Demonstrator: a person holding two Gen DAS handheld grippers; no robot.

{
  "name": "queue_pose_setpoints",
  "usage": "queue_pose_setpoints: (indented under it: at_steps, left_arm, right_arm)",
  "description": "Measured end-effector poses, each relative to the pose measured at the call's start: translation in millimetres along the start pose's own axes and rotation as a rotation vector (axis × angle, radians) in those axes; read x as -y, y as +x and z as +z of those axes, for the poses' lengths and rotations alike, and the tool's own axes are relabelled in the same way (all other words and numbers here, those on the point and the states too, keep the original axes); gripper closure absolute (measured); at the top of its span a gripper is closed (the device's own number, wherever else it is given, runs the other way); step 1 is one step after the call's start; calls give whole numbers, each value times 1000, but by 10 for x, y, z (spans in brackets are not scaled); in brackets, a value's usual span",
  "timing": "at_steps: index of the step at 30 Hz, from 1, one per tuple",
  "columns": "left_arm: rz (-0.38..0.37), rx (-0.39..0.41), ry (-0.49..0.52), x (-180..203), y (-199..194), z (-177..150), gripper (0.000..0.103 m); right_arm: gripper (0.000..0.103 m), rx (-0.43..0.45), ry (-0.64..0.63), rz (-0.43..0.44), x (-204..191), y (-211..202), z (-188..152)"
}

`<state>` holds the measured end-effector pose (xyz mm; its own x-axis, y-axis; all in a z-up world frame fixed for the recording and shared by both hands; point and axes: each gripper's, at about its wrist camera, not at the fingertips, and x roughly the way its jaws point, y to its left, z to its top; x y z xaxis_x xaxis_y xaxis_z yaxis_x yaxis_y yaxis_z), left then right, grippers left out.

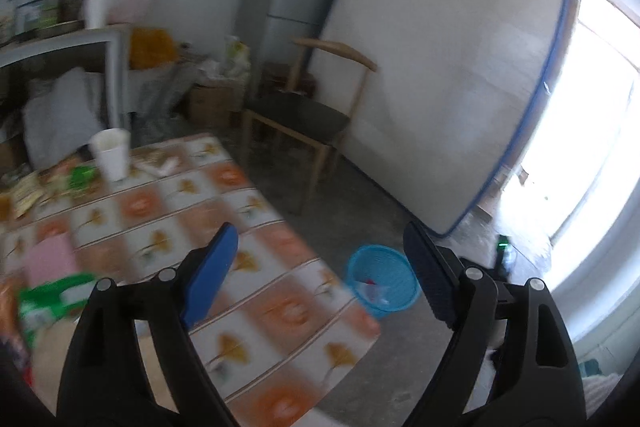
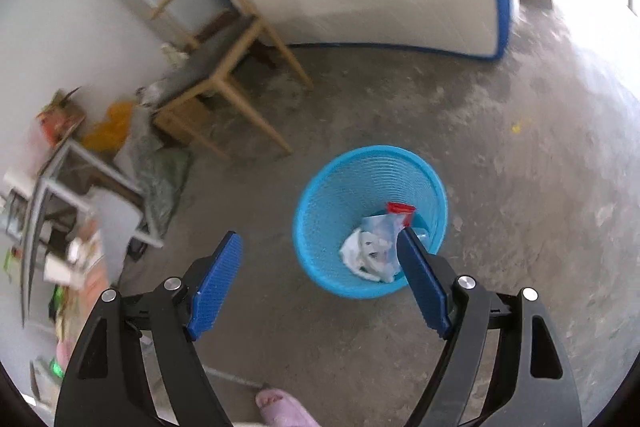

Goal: Collect trash
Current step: 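Return both tools to the table over the brown paper and bottle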

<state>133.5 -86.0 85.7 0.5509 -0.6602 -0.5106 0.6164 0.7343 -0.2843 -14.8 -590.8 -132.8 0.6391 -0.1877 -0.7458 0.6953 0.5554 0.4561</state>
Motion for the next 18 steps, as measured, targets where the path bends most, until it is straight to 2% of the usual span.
queue_pose_setpoints:
  at_steps: [4, 7, 12, 18]
  left_arm:
    - [124, 67, -55, -451, -577, -217, 20]
    - [210, 111, -105, -754, -1018, -414, 19]
    - [265, 133, -208, -1109, -1495, -819, 19]
    - [304, 120, -293, -1309, -1656, -1217, 19]
  right_arm:
    - [25, -11, -95, 91, -399, -407, -78]
    - [25, -21, -169, 202, -830, -666, -162]
    - [25, -72, -287, 379, -1585, -842, -412]
    - [25, -259, -398, 595, -2551, -827, -1057]
